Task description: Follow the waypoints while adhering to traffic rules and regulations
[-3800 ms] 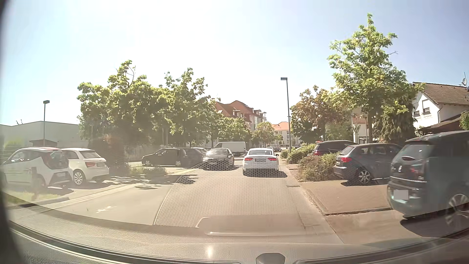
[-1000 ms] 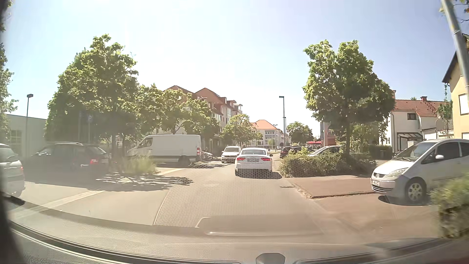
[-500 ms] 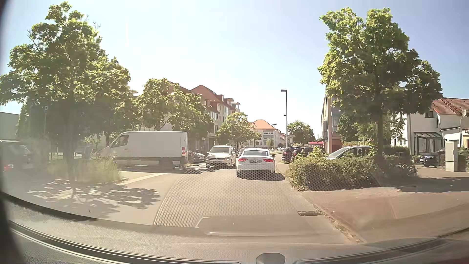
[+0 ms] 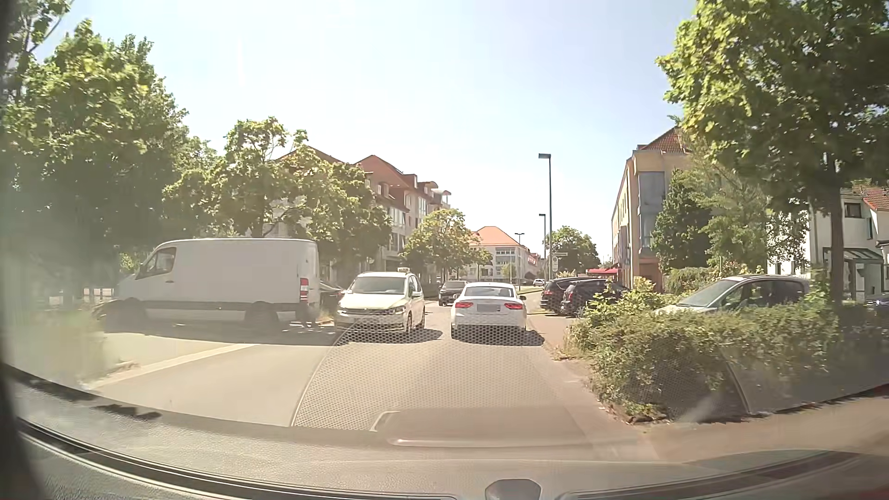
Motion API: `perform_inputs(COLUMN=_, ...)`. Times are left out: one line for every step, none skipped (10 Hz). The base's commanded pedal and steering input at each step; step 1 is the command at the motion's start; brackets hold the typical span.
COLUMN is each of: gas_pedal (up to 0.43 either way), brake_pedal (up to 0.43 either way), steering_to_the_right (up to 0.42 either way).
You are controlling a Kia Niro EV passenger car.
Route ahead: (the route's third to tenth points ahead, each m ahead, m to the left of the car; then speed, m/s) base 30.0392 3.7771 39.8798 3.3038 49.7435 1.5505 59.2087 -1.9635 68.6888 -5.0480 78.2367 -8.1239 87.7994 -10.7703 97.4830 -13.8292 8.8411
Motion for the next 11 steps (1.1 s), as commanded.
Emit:
perform_inputs(gas_pedal=0.000, brake_pedal=0.030, steering_to_the_right=0.010)
perform_inputs(gas_pedal=0.000, brake_pedal=0.030, steering_to_the_right=0.011)
perform_inputs(gas_pedal=0.000, brake_pedal=0.030, steering_to_the_right=0.011)
perform_inputs(gas_pedal=0.000, brake_pedal=0.030, steering_to_the_right=0.011)
perform_inputs(gas_pedal=0.000, brake_pedal=0.030, steering_to_the_right=0.012)
perform_inputs(gas_pedal=0.000, brake_pedal=0.030, steering_to_the_right=0.014)
perform_inputs(gas_pedal=0.000, brake_pedal=0.030, steering_to_the_right=0.014)
perform_inputs(gas_pedal=0.000, brake_pedal=0.030, steering_to_the_right=0.015)
perform_inputs(gas_pedal=0.000, brake_pedal=0.030, steering_to_the_right=0.015)
perform_inputs(gas_pedal=0.000, brake_pedal=0.030, steering_to_the_right=0.015)
perform_inputs(gas_pedal=0.000, brake_pedal=0.030, steering_to_the_right=0.016)
